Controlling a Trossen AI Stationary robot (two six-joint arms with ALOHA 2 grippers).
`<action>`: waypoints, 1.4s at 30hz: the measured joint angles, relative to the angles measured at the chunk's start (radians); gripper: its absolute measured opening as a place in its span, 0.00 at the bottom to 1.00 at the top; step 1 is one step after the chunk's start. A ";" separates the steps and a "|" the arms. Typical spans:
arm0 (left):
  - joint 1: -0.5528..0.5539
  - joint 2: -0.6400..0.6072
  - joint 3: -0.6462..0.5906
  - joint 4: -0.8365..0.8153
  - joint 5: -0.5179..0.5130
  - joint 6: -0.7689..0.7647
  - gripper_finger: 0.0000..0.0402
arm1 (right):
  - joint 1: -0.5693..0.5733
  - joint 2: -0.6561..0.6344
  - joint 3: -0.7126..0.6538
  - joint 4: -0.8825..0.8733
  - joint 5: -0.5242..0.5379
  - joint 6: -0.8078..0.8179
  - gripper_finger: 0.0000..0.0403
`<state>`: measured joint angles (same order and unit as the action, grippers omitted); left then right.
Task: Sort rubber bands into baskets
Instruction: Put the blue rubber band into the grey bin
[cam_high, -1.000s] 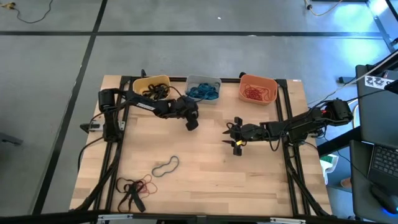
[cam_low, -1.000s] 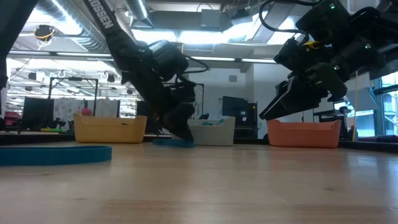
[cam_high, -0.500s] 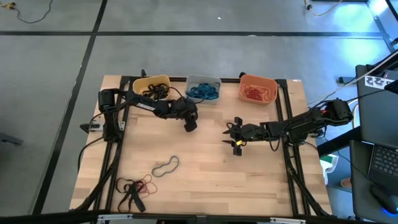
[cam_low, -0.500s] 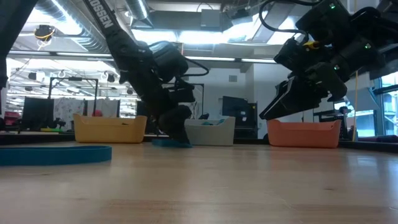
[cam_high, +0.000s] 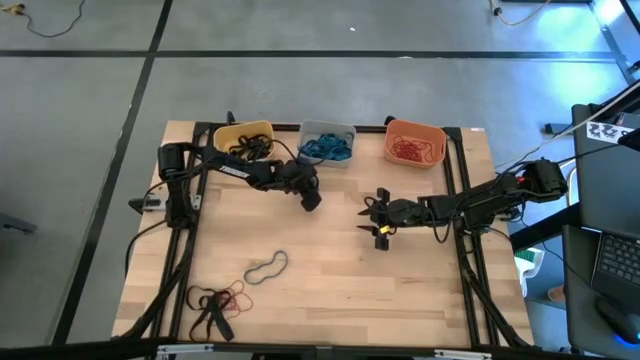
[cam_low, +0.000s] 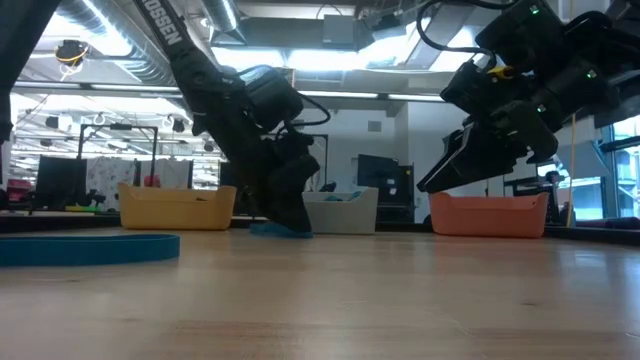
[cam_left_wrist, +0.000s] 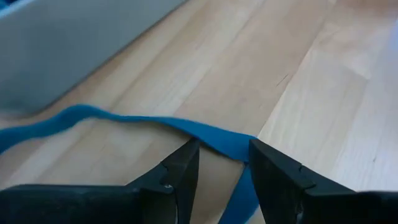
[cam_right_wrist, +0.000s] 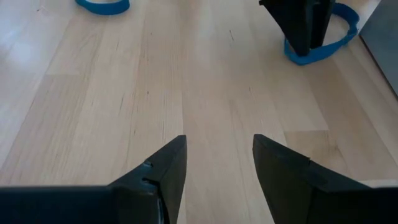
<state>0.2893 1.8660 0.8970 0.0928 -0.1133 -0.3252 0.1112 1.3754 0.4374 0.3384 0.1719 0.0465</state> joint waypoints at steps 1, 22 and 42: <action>0.000 0.000 0.000 -0.008 0.000 -0.001 0.34 | 0.000 0.000 0.000 0.000 0.000 0.000 0.45; -0.015 -0.001 0.064 -0.124 0.026 0.010 0.34 | 0.000 0.000 0.000 -0.001 0.000 0.000 0.45; -0.027 0.017 0.059 -0.126 0.012 0.244 0.29 | 0.000 0.000 0.000 0.000 0.000 0.000 0.45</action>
<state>0.2619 1.8832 0.9558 -0.0333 -0.1017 -0.0817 0.1112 1.3754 0.4370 0.3382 0.1720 0.0467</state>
